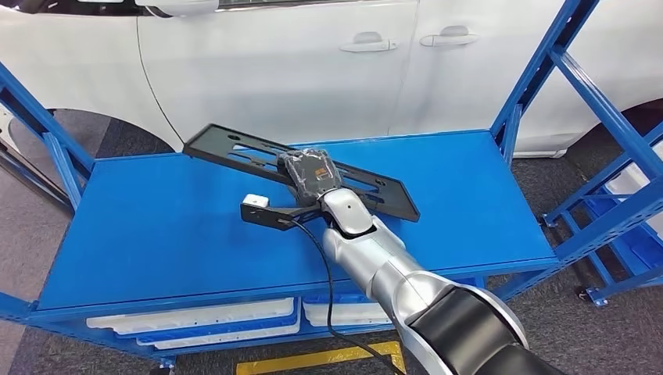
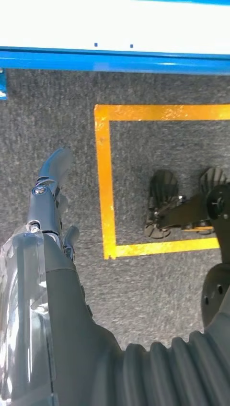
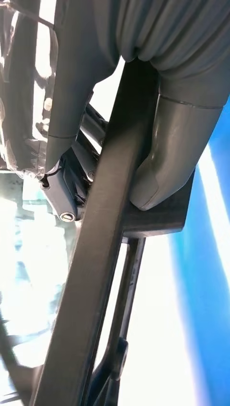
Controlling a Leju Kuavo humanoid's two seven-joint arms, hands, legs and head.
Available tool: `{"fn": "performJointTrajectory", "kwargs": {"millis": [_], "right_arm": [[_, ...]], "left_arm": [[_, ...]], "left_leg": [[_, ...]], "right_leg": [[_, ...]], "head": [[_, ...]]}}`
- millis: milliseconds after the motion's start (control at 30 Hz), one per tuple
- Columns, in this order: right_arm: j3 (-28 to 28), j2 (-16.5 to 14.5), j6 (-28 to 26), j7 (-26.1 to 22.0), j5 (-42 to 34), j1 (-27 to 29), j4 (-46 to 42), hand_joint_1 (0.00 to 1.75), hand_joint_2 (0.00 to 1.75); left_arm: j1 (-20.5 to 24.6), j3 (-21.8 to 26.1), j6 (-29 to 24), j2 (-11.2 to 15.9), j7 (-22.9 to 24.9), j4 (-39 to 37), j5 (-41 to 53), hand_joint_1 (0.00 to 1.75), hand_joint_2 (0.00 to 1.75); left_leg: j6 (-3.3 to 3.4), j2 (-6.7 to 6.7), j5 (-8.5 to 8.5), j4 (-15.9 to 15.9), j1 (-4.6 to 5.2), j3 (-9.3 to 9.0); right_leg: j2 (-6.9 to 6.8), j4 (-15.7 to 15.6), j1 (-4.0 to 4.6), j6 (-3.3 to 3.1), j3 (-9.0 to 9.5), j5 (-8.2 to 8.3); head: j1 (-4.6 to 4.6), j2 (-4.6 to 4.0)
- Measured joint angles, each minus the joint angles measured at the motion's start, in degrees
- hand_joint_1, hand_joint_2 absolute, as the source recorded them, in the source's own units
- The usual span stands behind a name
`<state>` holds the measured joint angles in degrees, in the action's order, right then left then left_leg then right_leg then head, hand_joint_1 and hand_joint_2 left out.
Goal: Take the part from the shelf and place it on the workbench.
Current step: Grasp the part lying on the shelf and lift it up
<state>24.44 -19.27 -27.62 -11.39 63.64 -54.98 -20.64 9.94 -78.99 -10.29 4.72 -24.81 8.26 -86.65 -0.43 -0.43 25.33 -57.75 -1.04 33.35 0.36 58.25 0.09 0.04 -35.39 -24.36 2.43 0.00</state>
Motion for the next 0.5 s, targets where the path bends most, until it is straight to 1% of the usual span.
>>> {"fn": "performJointTrajectory", "kwargs": {"millis": [67, 100, 133, 167, 233, 267, 300, 333, 367, 400, 433, 467, 500], "right_arm": [[-2.8, 0.0, -0.7, -7.1, -8.9, 0.2, -3.5, 1.75, 1.75], [-4.3, 0.0, -0.1, -10.3, -14.0, 0.5, -6.2, 1.75, 1.75], [-5.7, 0.1, 1.0, -12.8, -18.8, 0.9, -9.3, 1.75, 1.75], [-7.0, 0.3, 2.7, -14.6, -23.9, 1.5, -13.1, 1.75, 1.75], [-8.7, 1.2, 7.0, -15.8, -32.7, 3.7, -21.2, 1.75, 1.75], [-9.4, 1.9, 9.4, -15.9, -37.2, 5.1, -25.7, 1.75, 1.75], [-9.9, 2.5, 11.6, -15.9, -41.3, 6.7, -30.1, 1.75, 1.75], [-10.4, 3.1, 13.6, -16.0, -45.1, 8.1, -34.3, 1.75, 1.75], [-10.8, 3.7, 15.2, -16.0, -48.3, 9.2, -38.1, 1.75, 1.75], [-11.1, 4.2, 16.7, -16.2, -51.1, 10.2, -41.6, 1.75, 1.75], [-11.3, 4.6, 18.0, -16.5, -53.7, 11.2, -44.6, 1.75, 1.75], [-11.4, 5.1, 19.4, -16.8, -56.5, 12.2, -47.4, 1.75, 1.75], [-11.6, 5.5, 20.9, -17.2, -59.5, 13.4, -50.3, 1.75, 1.75]], "left_arm": [[0.1, 0.1, 0.1, 0.0, -0.2, 0.0, 0.0, 0.0, 1.75], [0.1, 0.1, 0.3, 0.0, -0.4, 0.0, 0.0, 0.0, 1.75], [0.2, 0.2, 0.5, 0.0, -0.5, 0.0, 0.0, 0.0, 1.75], [0.2, 0.3, 0.7, 0.0, -0.6, 0.0, 0.0, 0.0, 1.75], [0.2, 0.4, 0.8, 0.0, -0.8, 0.0, 0.0, 0.0, 1.75], [0.1, 0.4, 0.8, 0.0, -0.8, 0.0, 0.0, 0.0, 1.75], [-0.1, 0.5, 0.7, 0.0, -0.9, 0.0, 0.0, 0.0, 1.75], [-0.2, 0.6, 0.7, 0.1, -0.9, 0.0, 0.0, 0.0, 1.75], [-0.3, 0.7, 0.7, 0.1, -0.9, 0.0, 0.0, 0.0, 1.75], [-0.4, 0.7, 0.7, 0.2, -1.0, 0.0, 0.0, 0.0, 1.75], [-0.4, 0.7, 0.6, 0.2, -1.0, 0.0, 0.0, 0.0, 1.75], [-0.4, 0.8, 0.6, 0.2, -1.1, 0.0, 0.0, 0.0, 1.75], [-0.4, 0.8, 0.5, 0.2, -1.2, 0.0, 0.0, 0.0, 1.75]], "left_leg": [[-0.67, 0.05, 0.19, 0.0, -0.12, -0.05], [-0.95, 0.09, 0.73, -0.5, -0.17, 0.14], [-1.16, 0.11, 1.78, -2.1, -0.21, 0.79], [-1.32, 0.14, 3.4, -4.9, -0.26, 2.06], [-1.61, 0.15, 6.82, -12.7, -0.29, 5.77], [-1.72, 0.16, 7.62, -15.6, -0.3, 7.31], [-1.76, 0.17, 7.21, -16.5, -0.31, 7.91], [-1.75, 0.18, 5.62, -14.9, -0.33, 7.33], [-1.69, 0.21, 3.25, -11.3, -0.36, 5.81], [-1.56, 0.21, 1.3, -7.3, -0.34, 3.93], [-1.34, 0.17, 0.05, -3.8, -0.27, 2.3], [-1.05, 0.13, -0.44, -1.7, -0.18, 1.31], [-0.75, 0.07, -0.19, -0.9, -0.06, 0.94]], "right_leg": [[0.0, -0.4, -0.04, -0.57, 0.09, 0.1], [-0.05, -0.8, -0.17, -0.92, 0.31, 0.19], [-0.15, -1.1, -0.33, -1.22, 0.54, 0.3], [-0.25, -1.4, -0.41, -1.46, 0.74, 0.34], [-0.39, -1.4, -0.32, -1.73, 0.83, 0.22], [-0.43, -1.3, -0.27, -1.76, 0.86, 0.13], [-0.43, -1.2, -0.26, -1.73, 0.9, 0.01], [-0.39, -1.1, -0.29, -1.63, 0.98, -0.15], [-0.3, -0.9, -0.33, -1.47, 1.08, -0.37], [-0.19, -0.7, -0.31, -1.24, 1.17, -0.64], [-0.07, -0.4, -0.24, -0.98, 1.16, -0.87], [0.01, -0.2, -0.15, -0.69, 1.08, -0.99], [0.05, -0.1, -0.06, -0.42, 0.97, -1.03]], "head": [[-0.01, 0.0], [0.0, 0.0], [0.0, 0.0], [0.0, 0.0], [-0.01, 0.0], [-0.01, 0.0], [0.0, 0.0], [0.0, 0.0], [0.0, 0.0], [-0.01, 0.0], [-0.01, 0.0], [-0.01, 0.0], [-0.01, 0.0]]}}
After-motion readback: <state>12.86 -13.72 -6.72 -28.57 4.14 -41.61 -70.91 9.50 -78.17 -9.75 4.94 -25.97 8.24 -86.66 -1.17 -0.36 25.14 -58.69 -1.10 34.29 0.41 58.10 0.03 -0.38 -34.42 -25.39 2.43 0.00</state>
